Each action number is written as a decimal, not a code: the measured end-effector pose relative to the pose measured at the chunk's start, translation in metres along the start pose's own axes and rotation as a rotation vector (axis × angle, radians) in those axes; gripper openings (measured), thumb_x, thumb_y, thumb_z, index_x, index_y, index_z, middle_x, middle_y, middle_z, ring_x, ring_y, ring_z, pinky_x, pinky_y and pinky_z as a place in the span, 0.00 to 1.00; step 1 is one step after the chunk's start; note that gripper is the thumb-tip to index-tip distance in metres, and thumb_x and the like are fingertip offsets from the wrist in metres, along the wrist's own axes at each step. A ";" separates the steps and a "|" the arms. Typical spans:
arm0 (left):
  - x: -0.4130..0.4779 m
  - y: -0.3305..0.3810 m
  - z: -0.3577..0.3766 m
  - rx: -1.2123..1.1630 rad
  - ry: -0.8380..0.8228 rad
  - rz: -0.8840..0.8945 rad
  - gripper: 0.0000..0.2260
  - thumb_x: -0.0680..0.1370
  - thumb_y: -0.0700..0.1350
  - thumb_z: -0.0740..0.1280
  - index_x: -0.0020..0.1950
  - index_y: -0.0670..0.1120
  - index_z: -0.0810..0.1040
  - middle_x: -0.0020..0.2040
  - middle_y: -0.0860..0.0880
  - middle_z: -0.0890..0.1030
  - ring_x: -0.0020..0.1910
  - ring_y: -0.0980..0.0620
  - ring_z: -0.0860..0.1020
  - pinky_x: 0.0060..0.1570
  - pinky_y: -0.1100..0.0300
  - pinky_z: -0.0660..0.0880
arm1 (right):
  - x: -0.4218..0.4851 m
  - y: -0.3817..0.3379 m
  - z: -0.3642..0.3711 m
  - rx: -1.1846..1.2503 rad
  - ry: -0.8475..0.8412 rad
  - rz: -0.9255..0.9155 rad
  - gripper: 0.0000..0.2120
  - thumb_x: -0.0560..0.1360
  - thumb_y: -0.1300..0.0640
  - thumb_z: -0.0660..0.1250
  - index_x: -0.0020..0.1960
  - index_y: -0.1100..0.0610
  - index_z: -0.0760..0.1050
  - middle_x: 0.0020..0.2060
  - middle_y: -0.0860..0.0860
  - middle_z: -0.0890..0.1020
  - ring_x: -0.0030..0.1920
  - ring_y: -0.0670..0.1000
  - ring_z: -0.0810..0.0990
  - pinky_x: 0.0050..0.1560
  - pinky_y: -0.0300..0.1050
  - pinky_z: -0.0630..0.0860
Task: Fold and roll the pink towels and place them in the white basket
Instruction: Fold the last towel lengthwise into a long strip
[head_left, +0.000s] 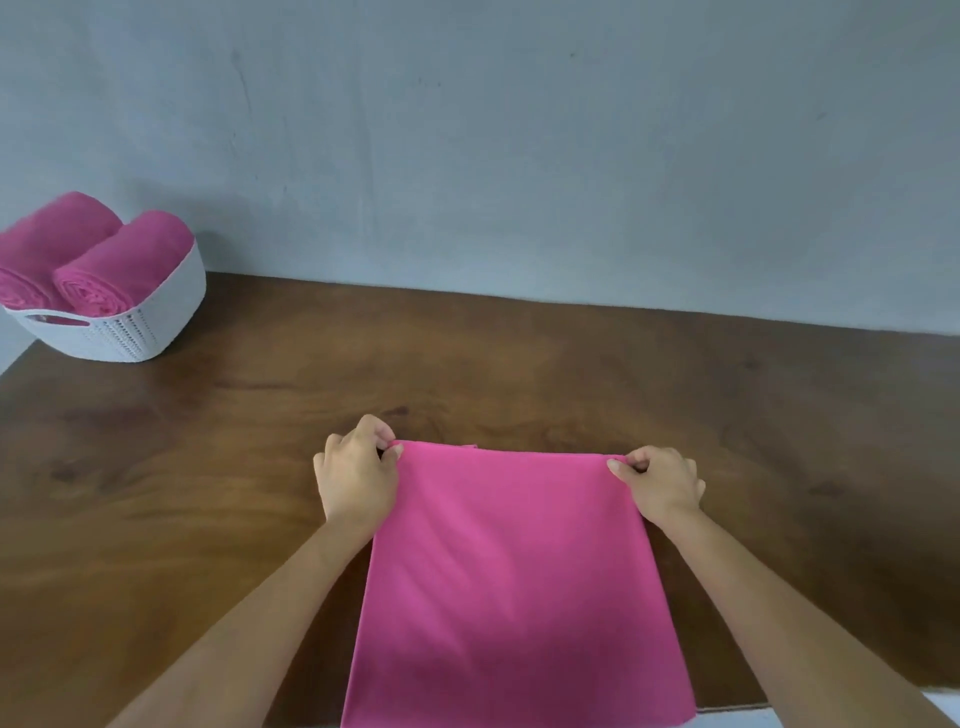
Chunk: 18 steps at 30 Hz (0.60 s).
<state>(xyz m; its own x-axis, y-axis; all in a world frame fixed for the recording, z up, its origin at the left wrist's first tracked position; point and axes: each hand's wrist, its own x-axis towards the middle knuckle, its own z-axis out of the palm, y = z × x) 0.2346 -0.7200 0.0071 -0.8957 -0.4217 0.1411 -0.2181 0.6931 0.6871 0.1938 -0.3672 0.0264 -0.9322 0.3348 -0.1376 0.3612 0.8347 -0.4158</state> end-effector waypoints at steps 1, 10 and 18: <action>0.008 0.001 0.002 -0.005 -0.005 -0.002 0.06 0.78 0.44 0.71 0.46 0.53 0.76 0.42 0.59 0.81 0.48 0.50 0.73 0.51 0.52 0.63 | 0.004 -0.005 -0.001 -0.001 0.000 0.018 0.08 0.77 0.41 0.70 0.44 0.44 0.80 0.51 0.46 0.82 0.64 0.56 0.73 0.63 0.54 0.65; 0.082 0.022 0.021 0.168 -0.130 -0.167 0.12 0.78 0.56 0.71 0.53 0.49 0.75 0.53 0.50 0.78 0.59 0.43 0.71 0.60 0.47 0.63 | 0.057 -0.039 -0.003 0.067 0.009 0.099 0.09 0.76 0.40 0.70 0.45 0.45 0.79 0.47 0.45 0.81 0.62 0.54 0.71 0.61 0.53 0.61; 0.143 0.043 0.048 0.252 -0.151 -0.235 0.10 0.80 0.57 0.68 0.50 0.51 0.80 0.55 0.47 0.78 0.61 0.42 0.70 0.61 0.46 0.62 | 0.130 -0.066 0.003 0.105 0.017 0.091 0.10 0.76 0.40 0.70 0.45 0.46 0.79 0.44 0.44 0.80 0.59 0.52 0.70 0.58 0.51 0.60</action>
<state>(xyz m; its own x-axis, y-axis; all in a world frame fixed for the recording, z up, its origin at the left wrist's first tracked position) 0.0784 -0.7229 0.0230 -0.8531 -0.5080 -0.1193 -0.4959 0.7182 0.4882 0.0487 -0.3798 0.0334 -0.8947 0.4153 -0.1643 0.4391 0.7504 -0.4941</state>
